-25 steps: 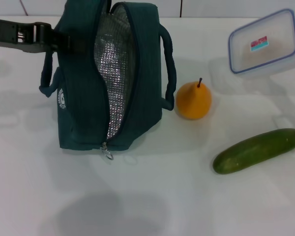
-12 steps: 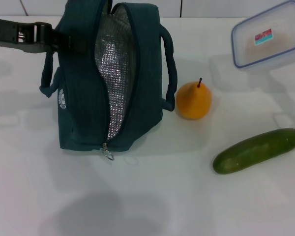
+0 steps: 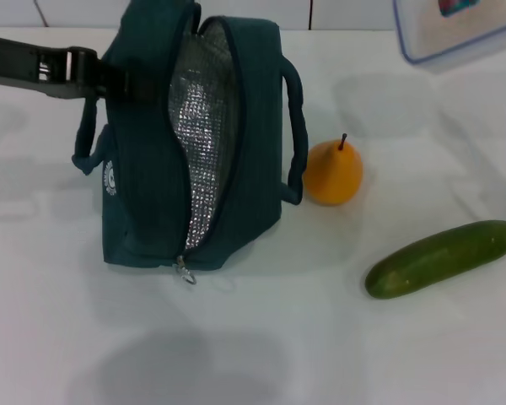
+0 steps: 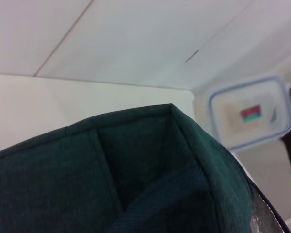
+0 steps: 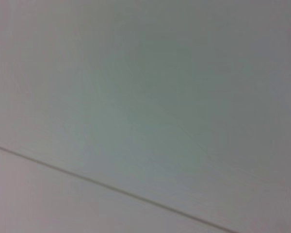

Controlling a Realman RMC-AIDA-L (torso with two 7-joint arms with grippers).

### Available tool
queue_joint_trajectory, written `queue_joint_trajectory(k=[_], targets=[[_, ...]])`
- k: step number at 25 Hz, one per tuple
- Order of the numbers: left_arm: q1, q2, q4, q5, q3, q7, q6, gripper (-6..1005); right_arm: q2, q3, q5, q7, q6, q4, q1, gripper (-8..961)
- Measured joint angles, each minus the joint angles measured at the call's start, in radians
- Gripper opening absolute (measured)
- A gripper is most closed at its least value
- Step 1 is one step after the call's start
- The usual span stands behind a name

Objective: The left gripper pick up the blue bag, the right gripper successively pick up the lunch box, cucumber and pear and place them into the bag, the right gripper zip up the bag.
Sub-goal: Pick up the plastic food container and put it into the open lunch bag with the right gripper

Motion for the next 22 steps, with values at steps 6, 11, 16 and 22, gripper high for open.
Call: queue_joint_trajectory(k=[6,11,16,22], targets=[[-0.008,0.000,-0.014,0.011,0.027,-0.011,-0.002,52,0.000,-0.003,0.000,0.023,-0.033,0.009,0.071,94],[-0.021,-0.002,-0.055,0.011,0.052,-0.018,0.000,51,0.000,-0.013,-0.009,0.040,-0.047,0.019,0.130,94],[-0.029,-0.007,-0.073,0.013,0.054,-0.017,-0.001,51,0.000,-0.029,-0.012,0.042,-0.059,0.062,0.197,94],[-0.034,-0.012,-0.075,0.013,0.054,-0.018,-0.002,51,0.000,-0.043,-0.036,0.053,-0.072,0.102,0.260,94]])
